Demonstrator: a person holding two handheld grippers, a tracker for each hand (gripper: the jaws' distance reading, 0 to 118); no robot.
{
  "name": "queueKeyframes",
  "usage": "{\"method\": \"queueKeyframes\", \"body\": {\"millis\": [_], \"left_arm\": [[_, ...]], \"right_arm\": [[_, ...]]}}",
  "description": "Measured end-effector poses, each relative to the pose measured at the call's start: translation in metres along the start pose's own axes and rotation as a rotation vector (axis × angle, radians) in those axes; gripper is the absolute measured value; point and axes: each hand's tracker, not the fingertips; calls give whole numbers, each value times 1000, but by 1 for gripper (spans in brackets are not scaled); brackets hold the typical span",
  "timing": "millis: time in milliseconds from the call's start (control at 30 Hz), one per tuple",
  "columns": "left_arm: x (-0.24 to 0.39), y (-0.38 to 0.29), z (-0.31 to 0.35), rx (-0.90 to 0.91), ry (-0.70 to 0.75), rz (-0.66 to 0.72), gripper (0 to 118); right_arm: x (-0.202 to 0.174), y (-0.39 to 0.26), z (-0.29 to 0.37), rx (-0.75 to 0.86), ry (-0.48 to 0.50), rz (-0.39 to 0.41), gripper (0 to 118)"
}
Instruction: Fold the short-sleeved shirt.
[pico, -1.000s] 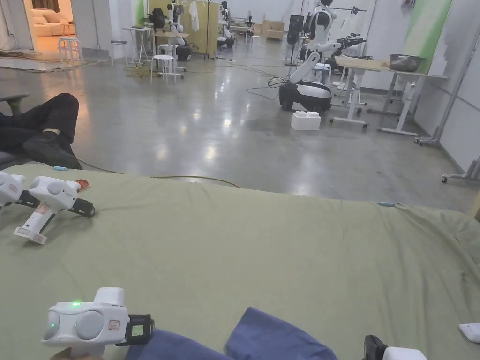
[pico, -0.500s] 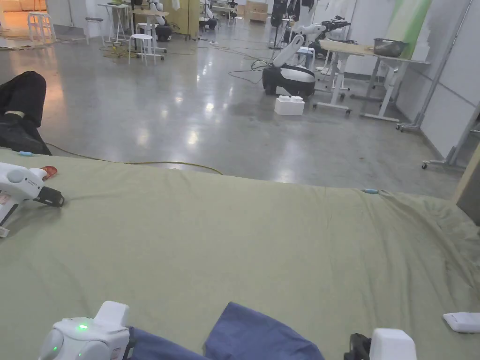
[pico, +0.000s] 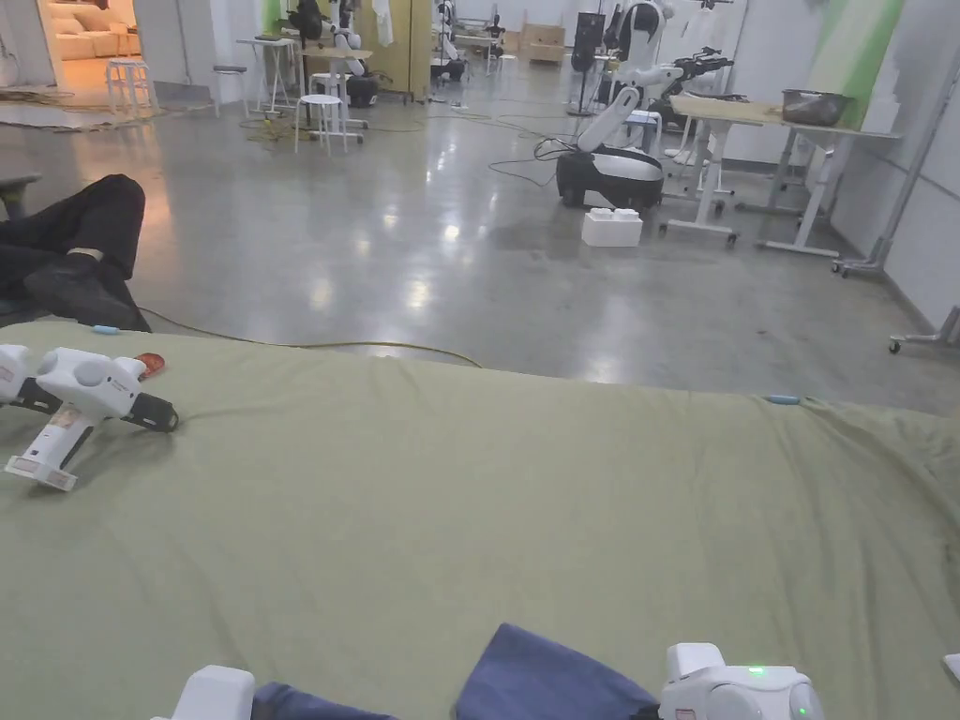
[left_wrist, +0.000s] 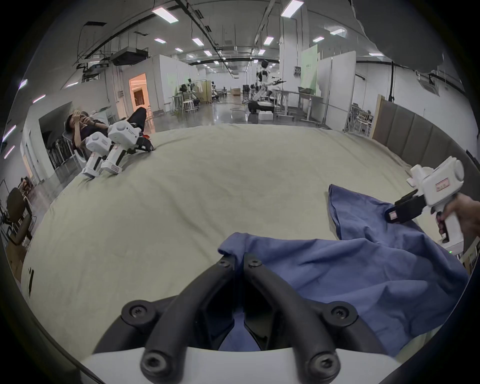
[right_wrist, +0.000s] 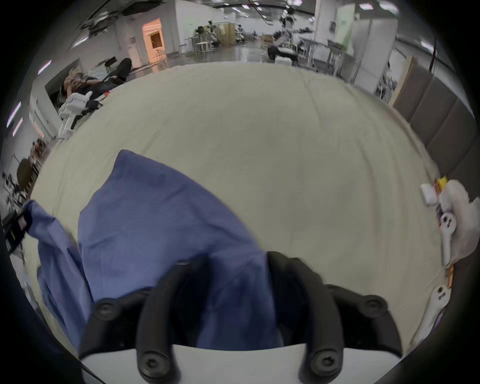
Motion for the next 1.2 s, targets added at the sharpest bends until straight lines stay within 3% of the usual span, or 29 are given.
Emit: {"method": "queueKeyframes", "body": {"millis": [100,133,167,233,400,500,633,800,1033,1200], "left_arm": [[-5,-2,5,0,2,17,1],[-6,-2,7,2,7,22,1],[-8,-1,6,3,12,25,1],[-10,1,12,12,17,29,1],[-14,21,47,101,49,9,1],[-22,39,71,162,58,17,1],[-42,72,110,256,64,42,1],[-68,124,154,368,78,72,1],[-85,204,198,459,72,53,1],[-68,261,220,490,101,9,1]], "right_arm": [[-12,-5,10,51,-46,86,25],[-15,-6,13,71,-54,118,10],[-21,-9,19,88,-86,153,2],[-27,-15,32,115,-101,225,2],[-22,-22,103,349,-186,187,2],[-7,-20,151,453,-158,139,2],[12,-16,227,597,-209,123,2],[43,-3,307,732,-205,13,2],[63,28,381,839,-232,25,2],[51,61,423,890,-256,23,2]]}}
